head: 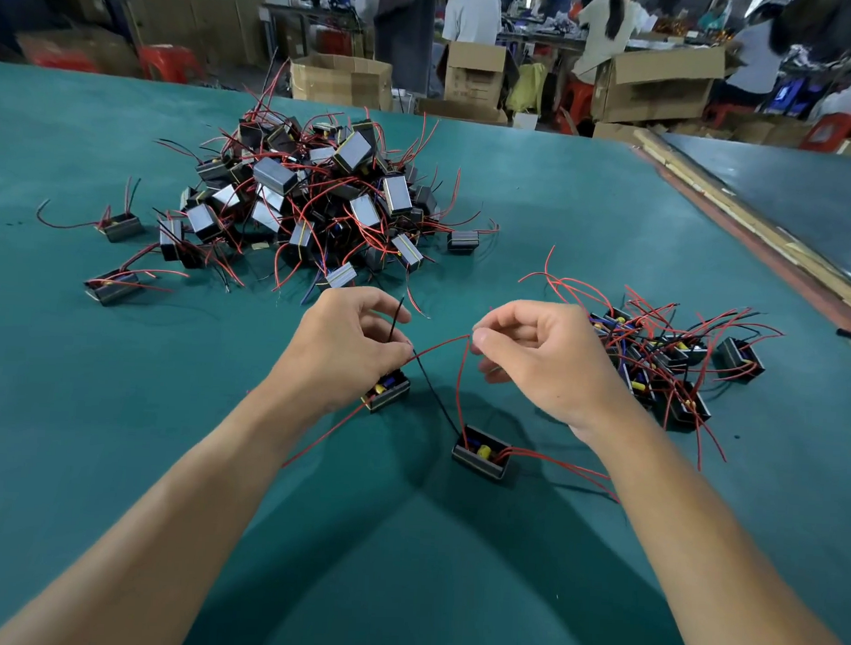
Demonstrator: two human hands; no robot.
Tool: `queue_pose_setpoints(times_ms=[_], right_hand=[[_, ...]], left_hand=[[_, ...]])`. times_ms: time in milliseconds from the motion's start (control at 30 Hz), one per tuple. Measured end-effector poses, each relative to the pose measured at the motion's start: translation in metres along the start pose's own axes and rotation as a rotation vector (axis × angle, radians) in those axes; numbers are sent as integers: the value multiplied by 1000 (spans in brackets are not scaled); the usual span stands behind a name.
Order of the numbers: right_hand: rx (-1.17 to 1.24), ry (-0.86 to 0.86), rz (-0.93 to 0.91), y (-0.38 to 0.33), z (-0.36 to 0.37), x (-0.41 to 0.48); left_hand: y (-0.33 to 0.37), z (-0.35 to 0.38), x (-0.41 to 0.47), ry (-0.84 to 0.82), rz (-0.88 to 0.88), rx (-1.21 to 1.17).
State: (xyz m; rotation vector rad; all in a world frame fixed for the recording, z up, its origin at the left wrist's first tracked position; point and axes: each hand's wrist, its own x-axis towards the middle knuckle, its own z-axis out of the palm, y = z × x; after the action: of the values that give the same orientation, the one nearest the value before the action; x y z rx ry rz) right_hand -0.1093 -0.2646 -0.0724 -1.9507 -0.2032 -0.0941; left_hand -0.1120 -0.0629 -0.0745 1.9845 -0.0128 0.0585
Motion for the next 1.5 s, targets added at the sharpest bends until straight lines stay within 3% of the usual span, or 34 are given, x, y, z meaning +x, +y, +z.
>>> queue_pose_setpoints(times_ms=[167, 300, 533, 800, 933, 1167, 1500], right_hand=[[-56, -26, 3, 2, -1, 1], [-1, -172, 30, -2, 0, -1], [331, -462, 124, -14, -7, -6], [237, -277, 246, -9, -5, -1], [295, -317, 271, -10, -8, -2], [190, -299, 233, -6, -1, -4], [187, -276, 195, -8, -2, -2]], left_hand=[[0, 2, 1, -22, 9, 2], [-1, 6, 1, -50, 21, 18], [3, 8, -1, -99, 41, -56], [6, 9, -4, -117, 60, -122], [7, 9, -5, -124, 52, -129], [8, 6, -6, -190, 41, -118], [8, 5, -5, -135, 7, -14]])
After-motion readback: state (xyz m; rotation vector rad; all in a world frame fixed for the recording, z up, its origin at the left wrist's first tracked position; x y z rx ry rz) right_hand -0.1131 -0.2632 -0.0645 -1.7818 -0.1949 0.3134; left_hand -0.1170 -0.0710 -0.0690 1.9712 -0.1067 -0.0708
